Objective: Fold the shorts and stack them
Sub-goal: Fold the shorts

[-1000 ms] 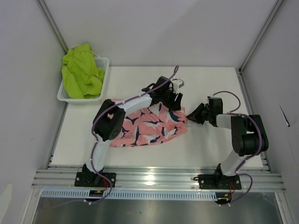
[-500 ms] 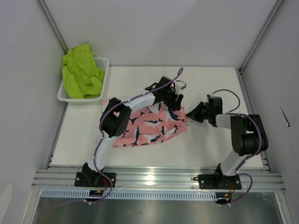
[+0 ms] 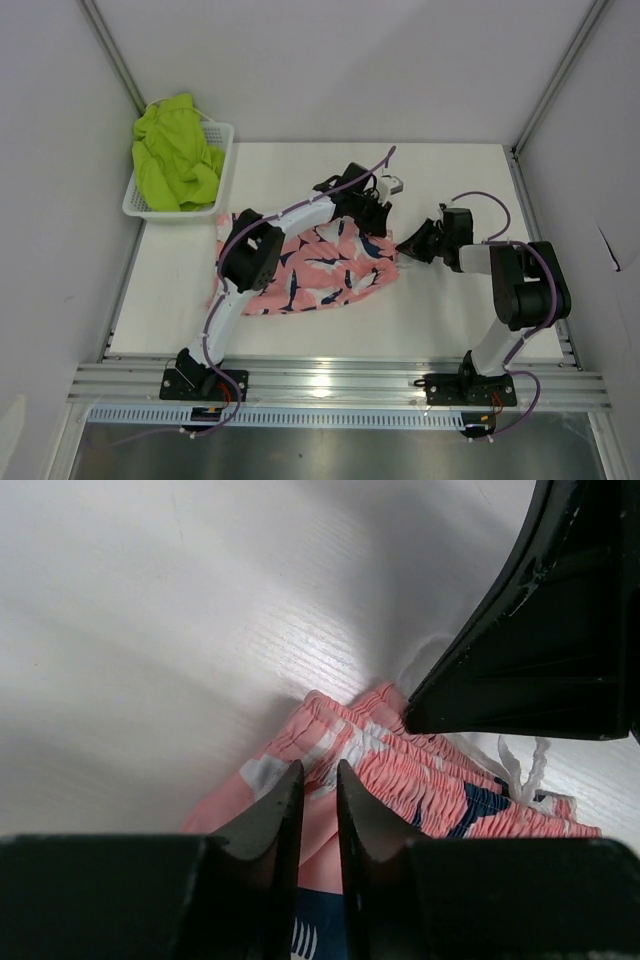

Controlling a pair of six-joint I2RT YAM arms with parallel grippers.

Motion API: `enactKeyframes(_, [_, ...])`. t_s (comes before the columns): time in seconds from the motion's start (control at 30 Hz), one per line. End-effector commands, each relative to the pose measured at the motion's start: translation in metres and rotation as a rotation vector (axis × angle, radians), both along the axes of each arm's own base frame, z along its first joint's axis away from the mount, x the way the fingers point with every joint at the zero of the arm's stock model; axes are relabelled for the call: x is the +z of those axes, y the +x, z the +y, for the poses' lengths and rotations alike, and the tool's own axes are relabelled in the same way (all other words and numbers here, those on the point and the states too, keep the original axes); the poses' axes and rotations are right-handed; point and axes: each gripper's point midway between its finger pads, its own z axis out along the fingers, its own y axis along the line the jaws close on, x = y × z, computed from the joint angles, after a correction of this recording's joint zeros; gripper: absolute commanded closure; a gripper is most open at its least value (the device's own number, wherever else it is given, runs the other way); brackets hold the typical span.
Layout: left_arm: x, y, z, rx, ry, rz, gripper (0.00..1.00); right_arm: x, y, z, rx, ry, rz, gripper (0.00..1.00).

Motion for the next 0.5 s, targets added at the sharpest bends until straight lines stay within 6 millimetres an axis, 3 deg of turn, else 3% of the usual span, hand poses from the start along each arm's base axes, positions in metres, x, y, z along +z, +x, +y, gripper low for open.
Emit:
enactKeyframes(0.0, [0.012, 0.0, -0.006, -0.059, -0.03, -0.011, 0.71, 0.009, 0.013, 0.004, 0.016, -0.017, -0.06, 0.98])
enactKeyframes(0.1, [0.009, 0.0, -0.005, -0.055, -0.021, -0.003, 0.56, 0.008, 0.013, 0.004, 0.014, -0.02, -0.06, 0.98])
enactKeyframes(0.3, [0.011, 0.006, -0.001, -0.011, 0.001, -0.02, 0.39, 0.008, 0.013, 0.004, 0.013, -0.024, -0.059, 0.99])
enactKeyframes(0.47, [0.034, 0.011, 0.002, 0.008, -0.011, -0.076, 0.34, 0.009, 0.013, 0.005, 0.017, -0.024, -0.065, 0.98])
